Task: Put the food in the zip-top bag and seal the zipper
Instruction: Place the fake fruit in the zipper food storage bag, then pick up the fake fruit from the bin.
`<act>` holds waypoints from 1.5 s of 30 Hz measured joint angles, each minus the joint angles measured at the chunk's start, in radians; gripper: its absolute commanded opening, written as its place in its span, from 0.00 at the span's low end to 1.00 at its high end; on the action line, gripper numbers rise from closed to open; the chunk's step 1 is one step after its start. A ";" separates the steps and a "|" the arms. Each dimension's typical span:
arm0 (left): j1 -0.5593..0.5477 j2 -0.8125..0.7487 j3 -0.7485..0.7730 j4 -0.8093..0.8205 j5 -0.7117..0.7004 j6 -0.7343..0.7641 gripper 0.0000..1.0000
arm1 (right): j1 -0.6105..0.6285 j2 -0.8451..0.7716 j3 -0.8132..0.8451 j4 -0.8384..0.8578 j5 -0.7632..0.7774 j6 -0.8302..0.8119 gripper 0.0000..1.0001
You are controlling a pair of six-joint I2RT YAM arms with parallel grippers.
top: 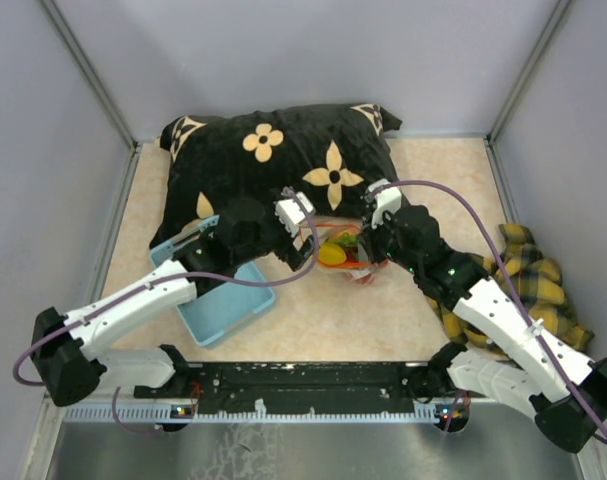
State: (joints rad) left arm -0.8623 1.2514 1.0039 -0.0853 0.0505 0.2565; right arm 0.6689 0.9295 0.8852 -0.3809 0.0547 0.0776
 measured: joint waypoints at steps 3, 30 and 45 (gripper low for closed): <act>0.000 -0.046 0.006 -0.055 -0.070 -0.095 1.00 | 0.000 0.000 0.000 0.000 0.000 0.000 0.00; 0.318 -0.165 -0.153 -0.702 -0.491 -0.837 1.00 | 0.000 -0.032 -0.024 0.037 -0.023 -0.007 0.00; 0.614 -0.096 -0.257 -0.536 -0.425 -0.805 1.00 | 0.000 -0.053 -0.043 0.052 -0.042 -0.007 0.00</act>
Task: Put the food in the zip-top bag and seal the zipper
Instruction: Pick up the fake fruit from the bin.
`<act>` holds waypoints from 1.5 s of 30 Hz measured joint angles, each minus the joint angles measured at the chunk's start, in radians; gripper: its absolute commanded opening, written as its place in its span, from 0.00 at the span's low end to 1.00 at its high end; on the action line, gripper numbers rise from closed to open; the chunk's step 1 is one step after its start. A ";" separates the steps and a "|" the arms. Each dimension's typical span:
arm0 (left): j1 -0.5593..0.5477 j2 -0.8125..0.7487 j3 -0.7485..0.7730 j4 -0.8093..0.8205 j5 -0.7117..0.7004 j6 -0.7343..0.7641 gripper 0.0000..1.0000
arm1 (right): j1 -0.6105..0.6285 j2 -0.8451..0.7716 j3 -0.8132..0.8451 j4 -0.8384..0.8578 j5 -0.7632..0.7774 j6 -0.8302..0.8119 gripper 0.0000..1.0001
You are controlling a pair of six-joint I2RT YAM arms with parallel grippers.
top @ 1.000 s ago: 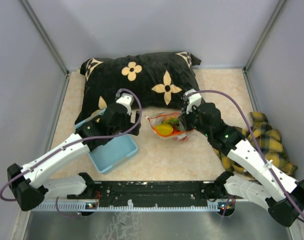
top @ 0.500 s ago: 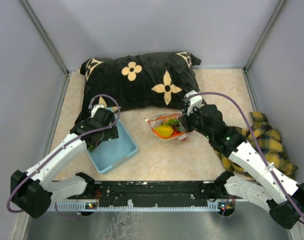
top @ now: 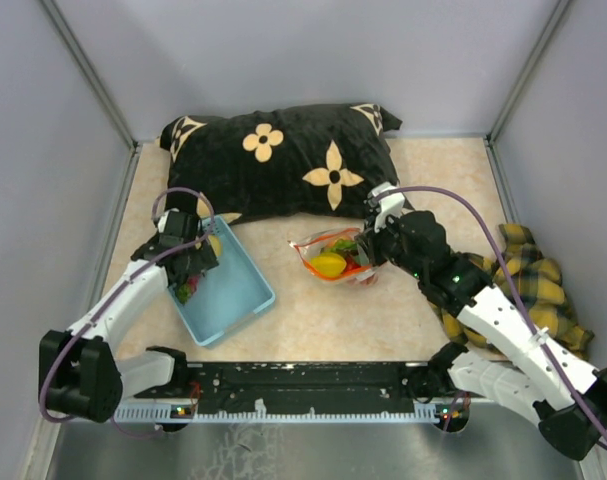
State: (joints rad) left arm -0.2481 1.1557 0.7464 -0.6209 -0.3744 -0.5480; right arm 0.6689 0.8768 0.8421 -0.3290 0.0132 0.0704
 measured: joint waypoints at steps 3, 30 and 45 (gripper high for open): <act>0.043 0.014 -0.018 0.046 0.030 0.004 1.00 | 0.000 -0.004 -0.003 0.002 0.000 0.000 0.00; 0.081 -0.002 0.003 -0.014 0.108 0.000 0.95 | 0.000 -0.026 -0.012 0.000 0.004 -0.001 0.00; 0.088 0.150 -0.072 0.118 0.096 -0.070 0.83 | 0.000 -0.039 -0.018 0.000 0.004 -0.001 0.00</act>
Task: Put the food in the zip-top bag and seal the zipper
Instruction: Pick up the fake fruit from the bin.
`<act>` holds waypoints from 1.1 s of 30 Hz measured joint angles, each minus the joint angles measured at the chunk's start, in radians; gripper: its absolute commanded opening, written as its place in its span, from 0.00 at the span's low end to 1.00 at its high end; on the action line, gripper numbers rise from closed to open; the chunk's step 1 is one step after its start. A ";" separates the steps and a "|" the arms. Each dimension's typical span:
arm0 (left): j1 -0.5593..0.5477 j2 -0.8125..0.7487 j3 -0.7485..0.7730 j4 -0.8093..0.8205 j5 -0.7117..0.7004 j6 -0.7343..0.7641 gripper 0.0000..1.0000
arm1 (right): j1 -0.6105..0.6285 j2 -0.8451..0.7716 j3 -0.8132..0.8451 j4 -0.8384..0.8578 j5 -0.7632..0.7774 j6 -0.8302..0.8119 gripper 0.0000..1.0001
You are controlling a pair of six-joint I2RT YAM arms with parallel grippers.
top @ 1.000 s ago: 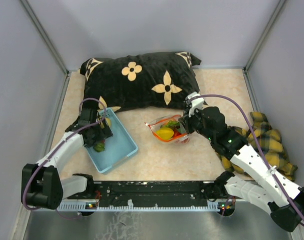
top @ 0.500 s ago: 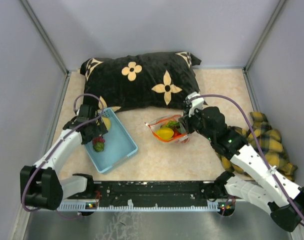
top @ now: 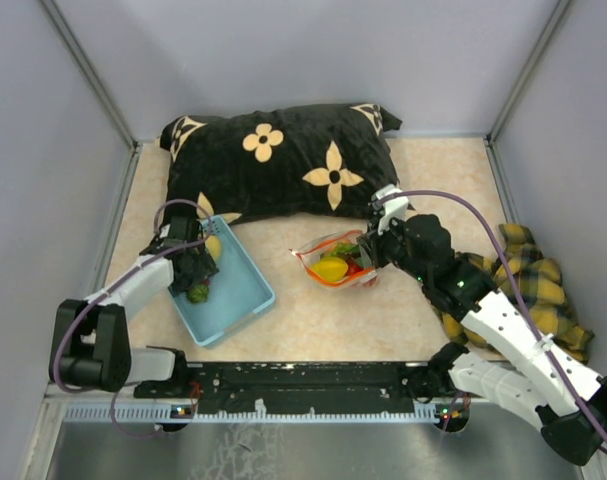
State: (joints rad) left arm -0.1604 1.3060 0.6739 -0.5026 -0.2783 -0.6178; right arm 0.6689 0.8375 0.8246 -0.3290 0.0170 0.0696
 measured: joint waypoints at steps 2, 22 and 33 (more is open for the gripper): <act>0.002 0.014 -0.011 0.021 0.003 -0.011 0.82 | -0.001 0.000 0.000 0.000 0.000 0.000 0.00; 0.006 -0.167 -0.053 0.006 0.081 -0.045 0.26 | -0.004 0.000 0.000 0.000 0.000 0.000 0.00; 0.006 -0.185 -0.055 -0.011 0.120 -0.044 0.50 | -0.004 0.001 0.000 0.000 0.000 0.000 0.00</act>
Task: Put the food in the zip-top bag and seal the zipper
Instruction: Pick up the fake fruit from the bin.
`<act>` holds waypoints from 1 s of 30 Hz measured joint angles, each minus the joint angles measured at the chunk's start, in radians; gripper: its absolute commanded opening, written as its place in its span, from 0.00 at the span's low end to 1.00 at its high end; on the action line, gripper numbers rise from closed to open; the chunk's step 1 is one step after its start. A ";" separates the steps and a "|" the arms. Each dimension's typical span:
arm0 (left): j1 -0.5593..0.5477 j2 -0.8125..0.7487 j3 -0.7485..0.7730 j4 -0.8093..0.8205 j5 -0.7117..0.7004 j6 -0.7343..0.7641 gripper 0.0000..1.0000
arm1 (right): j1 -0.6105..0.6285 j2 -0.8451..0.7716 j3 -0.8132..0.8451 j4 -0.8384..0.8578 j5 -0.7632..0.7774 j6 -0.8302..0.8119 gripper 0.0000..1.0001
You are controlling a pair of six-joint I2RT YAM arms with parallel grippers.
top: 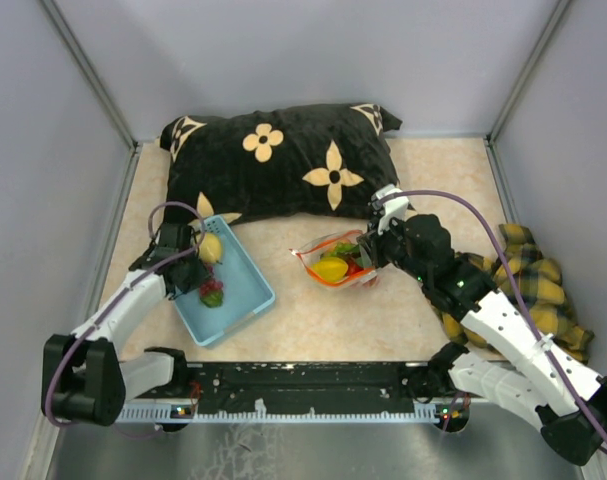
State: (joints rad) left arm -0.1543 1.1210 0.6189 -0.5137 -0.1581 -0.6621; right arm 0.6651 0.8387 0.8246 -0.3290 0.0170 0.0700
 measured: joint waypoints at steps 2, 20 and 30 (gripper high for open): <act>0.000 0.035 -0.002 0.008 0.011 0.000 0.59 | 0.000 0.000 0.000 0.000 0.000 0.000 0.00; 0.000 0.196 -0.008 0.194 0.036 0.000 0.42 | 0.000 0.000 0.000 0.000 0.000 0.000 0.00; 0.000 0.047 -0.063 0.143 0.085 0.003 0.23 | 0.000 0.000 0.000 0.000 0.000 0.000 0.00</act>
State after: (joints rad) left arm -0.1543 1.1675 0.5556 -0.3706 -0.0734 -0.6590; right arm 0.6651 0.8387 0.8242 -0.3290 0.0170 0.0696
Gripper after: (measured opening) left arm 0.288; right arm 0.008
